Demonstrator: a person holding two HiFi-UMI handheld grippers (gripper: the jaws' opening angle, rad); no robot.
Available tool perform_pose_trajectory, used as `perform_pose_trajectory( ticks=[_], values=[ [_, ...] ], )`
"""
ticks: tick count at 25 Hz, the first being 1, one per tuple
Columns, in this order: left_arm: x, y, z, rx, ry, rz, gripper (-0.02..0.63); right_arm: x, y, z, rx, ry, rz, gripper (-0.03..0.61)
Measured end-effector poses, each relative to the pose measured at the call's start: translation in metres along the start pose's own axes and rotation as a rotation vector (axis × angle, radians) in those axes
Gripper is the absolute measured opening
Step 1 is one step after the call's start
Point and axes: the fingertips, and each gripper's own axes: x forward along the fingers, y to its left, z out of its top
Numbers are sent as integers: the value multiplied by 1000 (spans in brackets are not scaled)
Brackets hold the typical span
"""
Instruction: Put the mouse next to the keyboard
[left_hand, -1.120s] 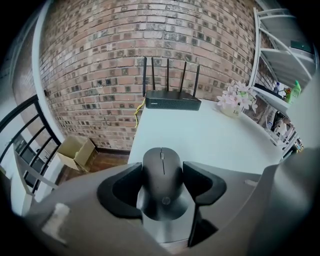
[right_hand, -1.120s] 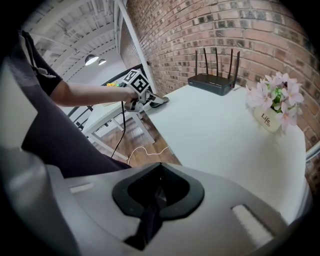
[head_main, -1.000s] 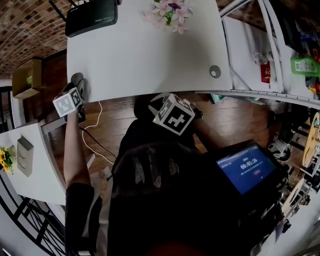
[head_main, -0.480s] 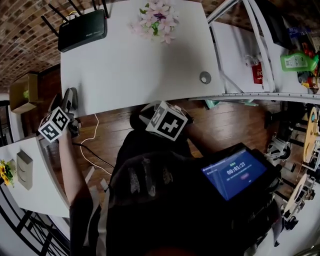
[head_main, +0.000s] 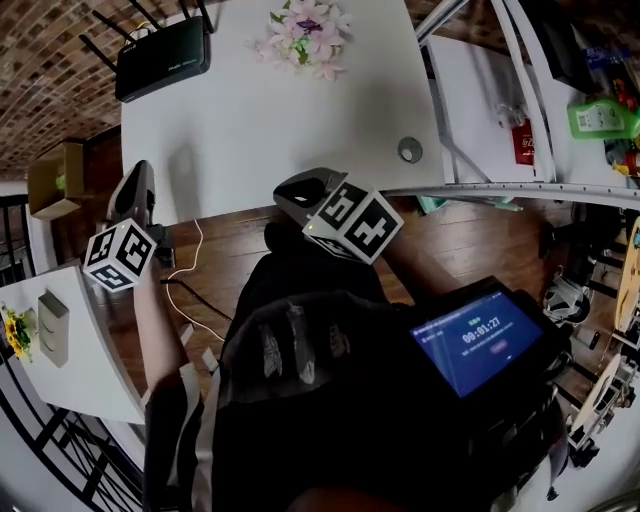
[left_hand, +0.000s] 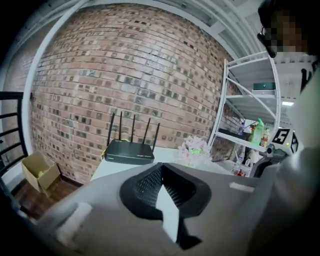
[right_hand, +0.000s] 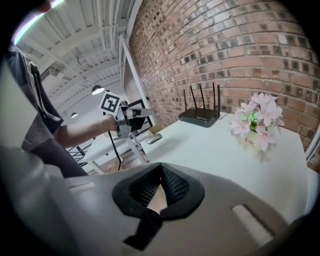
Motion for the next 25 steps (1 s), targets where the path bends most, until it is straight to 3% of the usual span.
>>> perform_pose_trajectory(
  ticks=[7,14,21,25],
  values=[
    [3,-72,-7,-25,13,-46,2,-34,-27,-8,18,-68,29,6],
    [17,-145,-7,61,36,-65,2,-68,-43,-23,24,-105,108,6],
    [-3,-197,-25,93,64,-68,2,-67,-37,-38,-18,-89,223,6],
    [-35,-215,-35,193,99,-87,2,-56,-11,-39,-92,-64,287,6]
  ],
)
